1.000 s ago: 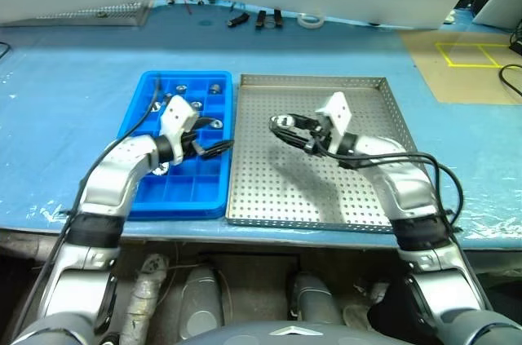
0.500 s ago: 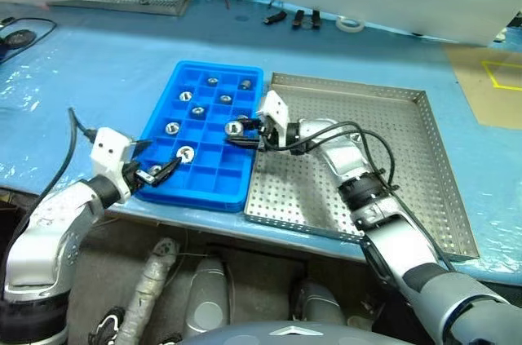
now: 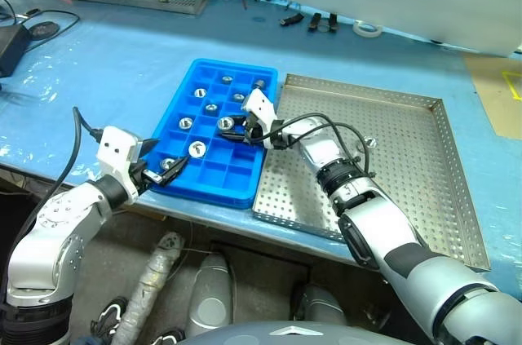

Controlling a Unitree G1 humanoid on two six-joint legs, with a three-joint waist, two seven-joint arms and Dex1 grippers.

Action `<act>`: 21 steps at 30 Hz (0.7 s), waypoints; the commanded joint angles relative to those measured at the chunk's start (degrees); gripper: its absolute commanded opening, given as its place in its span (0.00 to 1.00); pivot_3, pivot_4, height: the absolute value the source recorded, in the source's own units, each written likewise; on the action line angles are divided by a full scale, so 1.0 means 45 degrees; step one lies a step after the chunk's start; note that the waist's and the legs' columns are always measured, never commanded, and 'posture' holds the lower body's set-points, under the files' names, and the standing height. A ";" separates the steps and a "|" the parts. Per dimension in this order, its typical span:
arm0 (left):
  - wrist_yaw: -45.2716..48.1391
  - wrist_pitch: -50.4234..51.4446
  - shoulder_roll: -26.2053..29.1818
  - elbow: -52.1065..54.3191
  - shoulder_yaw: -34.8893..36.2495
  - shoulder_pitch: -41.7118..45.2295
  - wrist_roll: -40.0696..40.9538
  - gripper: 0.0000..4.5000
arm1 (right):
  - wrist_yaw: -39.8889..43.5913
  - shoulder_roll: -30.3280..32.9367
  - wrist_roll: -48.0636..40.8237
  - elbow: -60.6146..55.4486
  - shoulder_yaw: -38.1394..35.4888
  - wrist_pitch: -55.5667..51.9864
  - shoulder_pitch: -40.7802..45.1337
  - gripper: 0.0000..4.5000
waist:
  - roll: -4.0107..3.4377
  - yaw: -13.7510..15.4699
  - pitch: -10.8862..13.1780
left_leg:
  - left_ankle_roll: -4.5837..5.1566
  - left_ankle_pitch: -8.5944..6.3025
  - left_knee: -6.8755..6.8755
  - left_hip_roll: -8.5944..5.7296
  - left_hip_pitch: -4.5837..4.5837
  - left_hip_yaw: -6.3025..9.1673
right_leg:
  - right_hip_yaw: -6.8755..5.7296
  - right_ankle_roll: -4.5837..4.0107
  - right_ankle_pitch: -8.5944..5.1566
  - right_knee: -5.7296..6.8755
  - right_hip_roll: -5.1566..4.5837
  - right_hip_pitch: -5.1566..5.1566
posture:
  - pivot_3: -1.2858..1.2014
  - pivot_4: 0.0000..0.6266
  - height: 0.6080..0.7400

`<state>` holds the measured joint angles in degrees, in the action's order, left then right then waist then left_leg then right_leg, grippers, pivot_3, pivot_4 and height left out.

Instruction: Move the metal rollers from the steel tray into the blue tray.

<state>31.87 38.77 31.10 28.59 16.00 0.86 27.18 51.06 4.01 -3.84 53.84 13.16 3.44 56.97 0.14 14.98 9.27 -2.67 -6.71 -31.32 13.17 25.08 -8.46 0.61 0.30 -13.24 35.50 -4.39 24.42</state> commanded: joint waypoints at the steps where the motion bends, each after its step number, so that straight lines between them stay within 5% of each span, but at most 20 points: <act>1: 0.0029 -0.0070 0.0101 0.0197 -0.0007 0.0205 0.0286 1.00 | -0.0160 -0.0009 0.0177 0.0175 -0.0291 0.0300 0.0138 0.36 | 0.0000 0.0005 0.0000 | -0.0002 0.0001 -0.0002 0.0003 0.0001 0.0002 | -0.0007 -0.0003 -0.0002 0.0009 0.0000 0.0000 | 0.70 0.24 1.00; 4: 0.0056 -0.0119 0.0170 0.0054 -0.0067 0.0295 0.0307 1.00 | -0.0582 -0.0037 0.0433 0.0470 -0.0386 0.0597 0.0188 0.36 | 0.0000 0.0003 0.0000 | -0.0007 0.0004 -0.0004 0.0011 0.0000 0.0002 | -0.0019 -0.0006 -0.0004 0.0026 -0.0001 0.0000 | 0.70 0.24 1.00; 13: 0.0198 -0.0192 0.0275 -0.0200 -0.0180 0.0468 0.0326 1.00 | -0.1054 -0.0224 0.0443 0.1154 -0.0953 0.0717 0.0626 0.99 | -0.0001 -0.0006 0.0000 | -0.0023 0.0014 -0.0011 0.0046 0.0005 0.0002 | -0.0065 -0.0018 -0.0009 0.0053 0.0005 -0.0004 | 0.69 0.24 1.00; 21: 0.0535 -0.0380 0.0263 -0.0760 -0.0599 0.1029 0.0259 1.00 | -0.1022 0.0095 0.0243 0.0628 -0.1475 0.0595 0.0879 0.99 | -0.0002 -0.0048 0.0000 | -0.0059 0.0036 -0.0017 0.0089 0.0016 0.0001 | -0.0093 -0.0045 -0.0025 0.0054 0.0037 -0.0003 | 0.67 0.24 1.00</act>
<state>33.63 38.47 31.55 24.75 13.47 4.49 27.96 46.66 3.74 -1.98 59.00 7.91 5.92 59.22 0.13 14.77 9.27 -2.97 -6.53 -31.40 13.58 25.16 -8.46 0.18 0.10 -13.35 35.75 -4.22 24.40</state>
